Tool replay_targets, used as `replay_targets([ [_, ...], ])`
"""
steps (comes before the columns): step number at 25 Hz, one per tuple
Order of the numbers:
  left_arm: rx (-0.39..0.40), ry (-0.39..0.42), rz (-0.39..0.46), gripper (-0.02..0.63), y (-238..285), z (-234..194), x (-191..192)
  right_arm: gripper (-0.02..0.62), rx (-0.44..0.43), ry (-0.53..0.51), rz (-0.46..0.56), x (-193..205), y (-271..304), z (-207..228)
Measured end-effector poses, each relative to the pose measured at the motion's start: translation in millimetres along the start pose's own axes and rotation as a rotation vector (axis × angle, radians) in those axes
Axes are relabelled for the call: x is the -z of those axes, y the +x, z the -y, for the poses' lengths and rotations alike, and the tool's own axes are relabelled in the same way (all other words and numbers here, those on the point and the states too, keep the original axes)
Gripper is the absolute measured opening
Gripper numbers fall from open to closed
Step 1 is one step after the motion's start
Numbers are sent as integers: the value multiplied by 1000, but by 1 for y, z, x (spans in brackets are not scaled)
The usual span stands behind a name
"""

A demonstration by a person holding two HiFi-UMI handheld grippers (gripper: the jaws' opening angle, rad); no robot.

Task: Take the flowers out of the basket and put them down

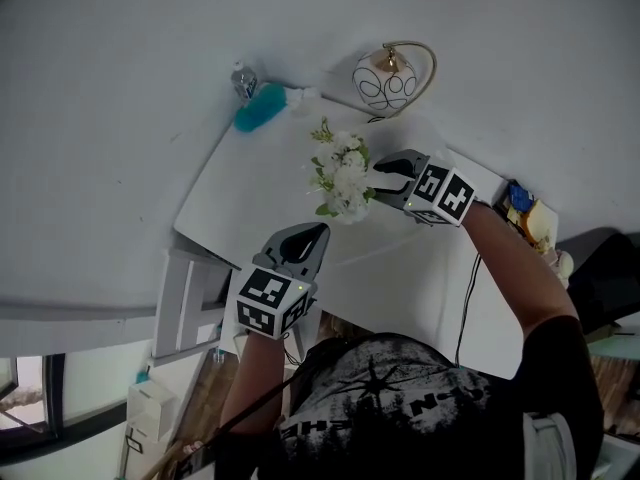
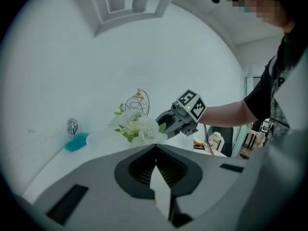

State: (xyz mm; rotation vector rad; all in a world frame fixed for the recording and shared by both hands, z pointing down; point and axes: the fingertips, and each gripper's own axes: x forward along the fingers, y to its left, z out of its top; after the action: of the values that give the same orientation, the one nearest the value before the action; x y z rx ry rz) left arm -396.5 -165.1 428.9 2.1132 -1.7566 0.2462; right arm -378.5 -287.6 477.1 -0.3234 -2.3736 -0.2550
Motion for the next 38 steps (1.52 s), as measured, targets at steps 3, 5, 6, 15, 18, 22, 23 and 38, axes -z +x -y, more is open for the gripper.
replay_targets([
  [3, -2, -7, -5, 11, 1, -7, 1, 224, -46, -4, -46, 9, 19, 1],
  [5, 1, -14, -7, 11, 2, -9, 1, 252, -77, -7, -66, 14, 29, 0],
  [6, 3, -16, -8, 11, 3, -10, 2, 261, -88, -3, -72, 17, 34, -1],
  [15, 18, -4, -12, 11, 11, -12, 2, 299, -178, 67, 45, 20, 72, -3],
  [18, 22, -14, -2, 11, 10, -12, 0, 302, -190, 42, 65, 18, 80, -7],
  [22, 25, -24, 18, 11, 9, -11, -2, 301, -191, 79, 141, 11, 88, -5],
  [23, 27, -28, 23, 11, 9, -11, -3, 301, -193, 101, 163, 9, 88, -3],
  [38, 19, -11, 18, 11, 9, -12, -1, 261, -179, 90, 192, 6, 91, -3],
])
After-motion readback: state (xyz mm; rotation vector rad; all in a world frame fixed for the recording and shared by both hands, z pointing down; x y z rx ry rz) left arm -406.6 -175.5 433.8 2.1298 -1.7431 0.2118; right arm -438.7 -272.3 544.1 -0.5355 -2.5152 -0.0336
